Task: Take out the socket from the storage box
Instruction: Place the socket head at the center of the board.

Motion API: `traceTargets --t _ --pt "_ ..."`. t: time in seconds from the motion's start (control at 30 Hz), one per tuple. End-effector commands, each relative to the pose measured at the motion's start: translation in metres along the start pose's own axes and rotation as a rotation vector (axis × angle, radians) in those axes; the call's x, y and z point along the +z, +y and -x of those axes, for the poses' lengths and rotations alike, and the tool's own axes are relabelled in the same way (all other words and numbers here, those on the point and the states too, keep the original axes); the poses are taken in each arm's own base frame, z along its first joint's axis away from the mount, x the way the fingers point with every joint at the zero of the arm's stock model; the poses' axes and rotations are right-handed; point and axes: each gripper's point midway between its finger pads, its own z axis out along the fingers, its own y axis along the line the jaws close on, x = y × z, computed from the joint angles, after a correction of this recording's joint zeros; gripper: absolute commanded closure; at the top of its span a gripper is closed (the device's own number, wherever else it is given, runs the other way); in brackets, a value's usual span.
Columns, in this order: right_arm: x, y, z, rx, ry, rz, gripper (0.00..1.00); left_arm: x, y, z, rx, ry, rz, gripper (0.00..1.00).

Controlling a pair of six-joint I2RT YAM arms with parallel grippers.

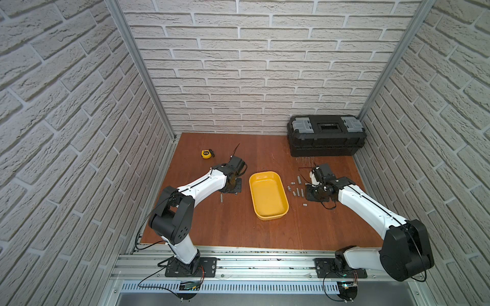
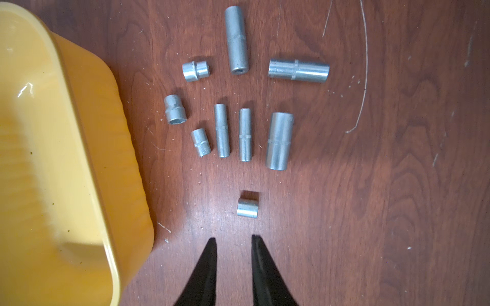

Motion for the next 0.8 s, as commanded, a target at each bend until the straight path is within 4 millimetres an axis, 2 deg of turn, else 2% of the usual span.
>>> traceTargets --t 0.0,0.5,0.77 --pt "0.002 0.001 0.005 0.007 -0.016 0.010 0.75 0.002 0.002 -0.007 -0.033 -0.005 0.005 0.96" --pt "0.004 -0.002 0.001 0.006 -0.007 -0.003 0.75 0.035 -0.005 -0.027 -0.032 0.075 0.002 0.95" --pt "0.005 -0.003 0.001 0.006 -0.006 -0.006 0.75 0.042 -0.004 -0.034 -0.035 0.090 0.007 0.93"
